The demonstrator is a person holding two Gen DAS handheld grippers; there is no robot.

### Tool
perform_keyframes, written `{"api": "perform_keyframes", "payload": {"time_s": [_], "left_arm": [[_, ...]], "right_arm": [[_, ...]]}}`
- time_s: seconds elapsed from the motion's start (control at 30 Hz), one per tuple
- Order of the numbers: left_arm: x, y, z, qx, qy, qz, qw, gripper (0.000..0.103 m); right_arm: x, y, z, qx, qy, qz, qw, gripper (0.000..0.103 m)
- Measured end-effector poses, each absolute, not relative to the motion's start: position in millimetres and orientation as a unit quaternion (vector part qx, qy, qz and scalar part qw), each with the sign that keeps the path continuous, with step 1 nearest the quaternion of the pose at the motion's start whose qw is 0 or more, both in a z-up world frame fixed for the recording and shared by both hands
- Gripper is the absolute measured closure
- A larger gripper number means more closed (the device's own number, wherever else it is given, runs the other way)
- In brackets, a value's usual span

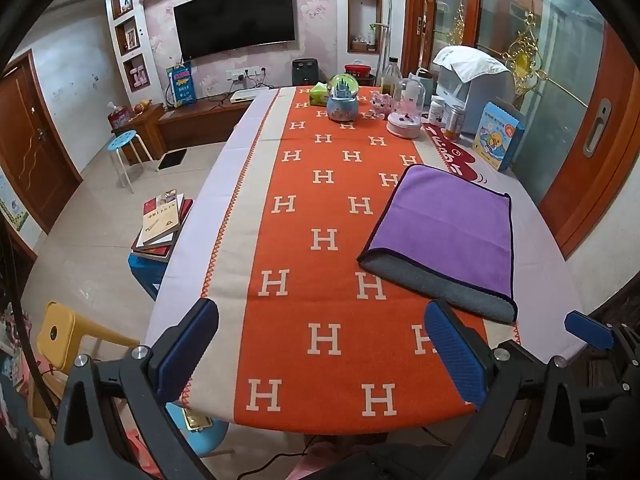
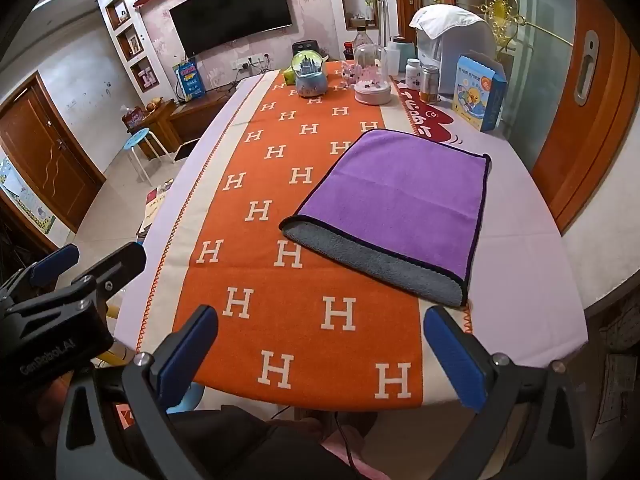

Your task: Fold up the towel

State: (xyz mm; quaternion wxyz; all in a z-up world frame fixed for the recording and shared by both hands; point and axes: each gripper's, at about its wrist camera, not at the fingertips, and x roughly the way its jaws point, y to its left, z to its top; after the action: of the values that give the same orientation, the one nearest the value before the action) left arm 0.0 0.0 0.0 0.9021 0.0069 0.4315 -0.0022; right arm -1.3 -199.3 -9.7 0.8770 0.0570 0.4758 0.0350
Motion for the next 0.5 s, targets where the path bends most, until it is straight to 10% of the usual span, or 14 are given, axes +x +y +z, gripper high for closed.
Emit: {"api": "perform_keyframes", "payload": {"time_s": [0.5], "left_arm": [[0.2,-2.2,0.0,0.009,0.432,-0.001,0.902,0.001]], "right_arm": [[0.7,-196.0,-11.9,0.056,0.479,0.034,0.875,0.000]]}}
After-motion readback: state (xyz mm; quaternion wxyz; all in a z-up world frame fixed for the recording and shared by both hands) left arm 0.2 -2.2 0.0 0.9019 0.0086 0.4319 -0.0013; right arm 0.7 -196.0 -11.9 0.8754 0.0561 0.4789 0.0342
